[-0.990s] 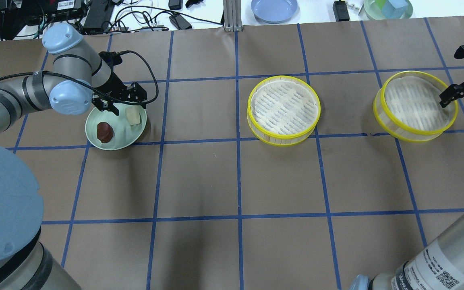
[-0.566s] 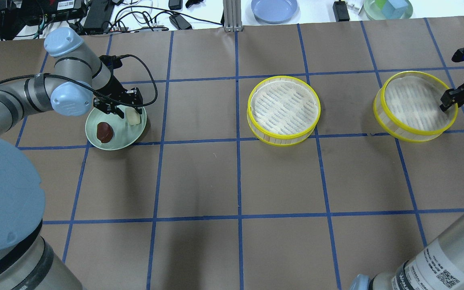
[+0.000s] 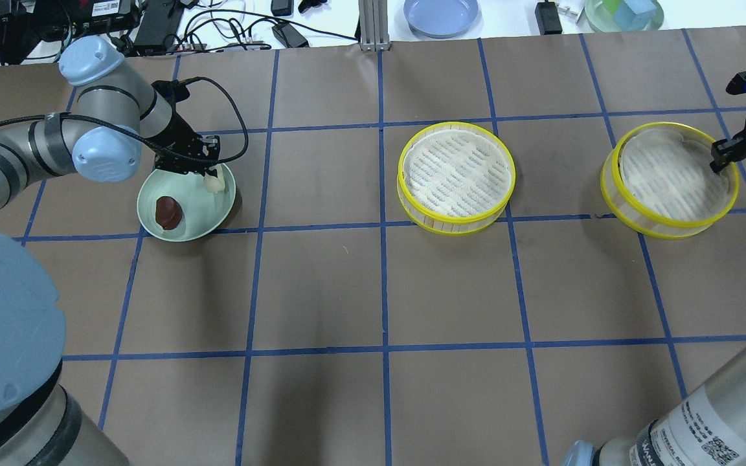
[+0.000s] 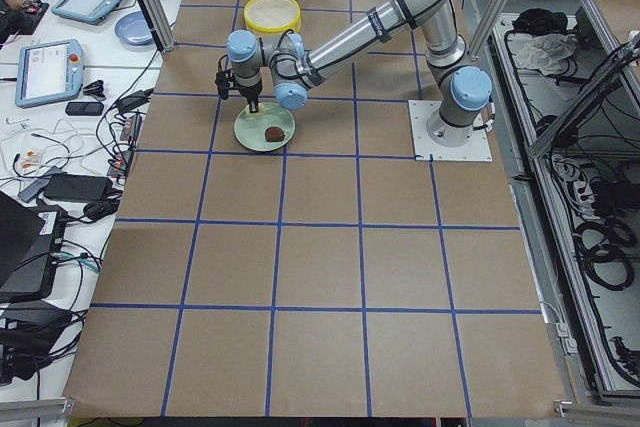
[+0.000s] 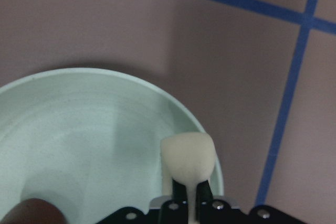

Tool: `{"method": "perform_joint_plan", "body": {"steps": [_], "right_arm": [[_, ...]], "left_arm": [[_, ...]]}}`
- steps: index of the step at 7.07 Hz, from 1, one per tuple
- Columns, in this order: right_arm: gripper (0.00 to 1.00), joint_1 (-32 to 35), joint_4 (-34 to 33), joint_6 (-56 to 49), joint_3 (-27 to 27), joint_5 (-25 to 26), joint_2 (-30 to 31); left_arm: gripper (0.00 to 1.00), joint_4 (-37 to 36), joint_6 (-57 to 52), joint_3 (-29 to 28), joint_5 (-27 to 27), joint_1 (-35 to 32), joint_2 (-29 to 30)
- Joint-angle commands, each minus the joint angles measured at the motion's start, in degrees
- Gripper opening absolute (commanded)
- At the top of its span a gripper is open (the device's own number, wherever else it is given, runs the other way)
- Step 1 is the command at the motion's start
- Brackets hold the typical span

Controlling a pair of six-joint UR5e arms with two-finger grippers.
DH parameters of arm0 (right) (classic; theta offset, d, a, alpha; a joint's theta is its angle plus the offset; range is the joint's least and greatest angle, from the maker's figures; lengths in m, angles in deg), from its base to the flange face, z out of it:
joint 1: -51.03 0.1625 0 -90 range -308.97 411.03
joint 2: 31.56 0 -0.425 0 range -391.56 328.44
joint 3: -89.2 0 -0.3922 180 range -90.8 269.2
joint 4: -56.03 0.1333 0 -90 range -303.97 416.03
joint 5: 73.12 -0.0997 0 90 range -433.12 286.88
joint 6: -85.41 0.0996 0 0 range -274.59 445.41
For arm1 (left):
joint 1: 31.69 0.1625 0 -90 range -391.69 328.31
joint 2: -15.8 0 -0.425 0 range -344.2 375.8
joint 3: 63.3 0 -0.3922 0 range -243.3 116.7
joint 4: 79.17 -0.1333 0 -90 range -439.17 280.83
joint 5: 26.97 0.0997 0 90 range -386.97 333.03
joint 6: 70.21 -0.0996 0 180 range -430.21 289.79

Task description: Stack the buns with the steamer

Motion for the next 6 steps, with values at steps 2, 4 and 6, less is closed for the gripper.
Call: {"method": "perform_joint_plan", "body": {"steps": [2,4,6], "right_arm": [[0.0,0.86,3.4,3.06,-0.03,-0.16,3.79],[0.0,2.27,6.48,5.0,-0.03,-0.08,6.7],[0.0,3.41,7.97,6.76,-0.03,0.19,7.58]], "left_arm": [[0.0,-0.48,20.12,-3.03,-8.48,-8.94,-3.25],[0.0,-10.8,29.78,-2.95,-19.35,-15.11,-0.89],[0.0,-14.18,35.27,-3.04,-19.66,-21.0,1.31]]}}
